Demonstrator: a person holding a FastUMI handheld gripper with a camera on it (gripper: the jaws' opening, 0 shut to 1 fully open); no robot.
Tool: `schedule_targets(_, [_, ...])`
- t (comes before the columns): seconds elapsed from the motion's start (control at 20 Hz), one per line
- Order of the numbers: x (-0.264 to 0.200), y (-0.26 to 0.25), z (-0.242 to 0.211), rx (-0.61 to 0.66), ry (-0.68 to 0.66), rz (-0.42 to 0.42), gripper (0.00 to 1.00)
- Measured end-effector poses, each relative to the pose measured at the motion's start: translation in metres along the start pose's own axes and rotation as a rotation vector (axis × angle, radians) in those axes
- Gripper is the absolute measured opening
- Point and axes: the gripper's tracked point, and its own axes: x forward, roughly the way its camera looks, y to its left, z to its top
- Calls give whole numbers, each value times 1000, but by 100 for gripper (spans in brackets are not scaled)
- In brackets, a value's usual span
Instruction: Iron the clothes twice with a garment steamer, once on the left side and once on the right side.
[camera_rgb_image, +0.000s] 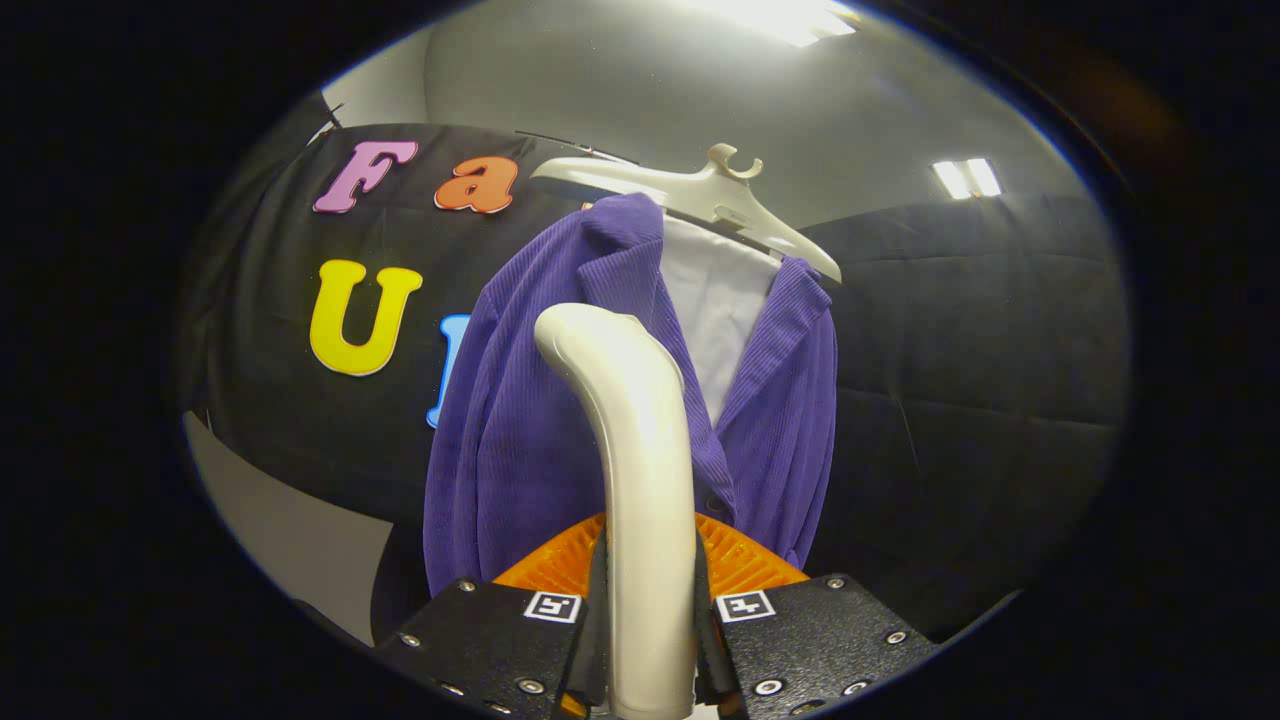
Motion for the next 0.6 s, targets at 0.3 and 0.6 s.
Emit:
schedule_targets(0.3, [-3,7,-58,-10,93,58,35])
schedule_targets(0.6, [-6,15,-104,-32,138,87,35])
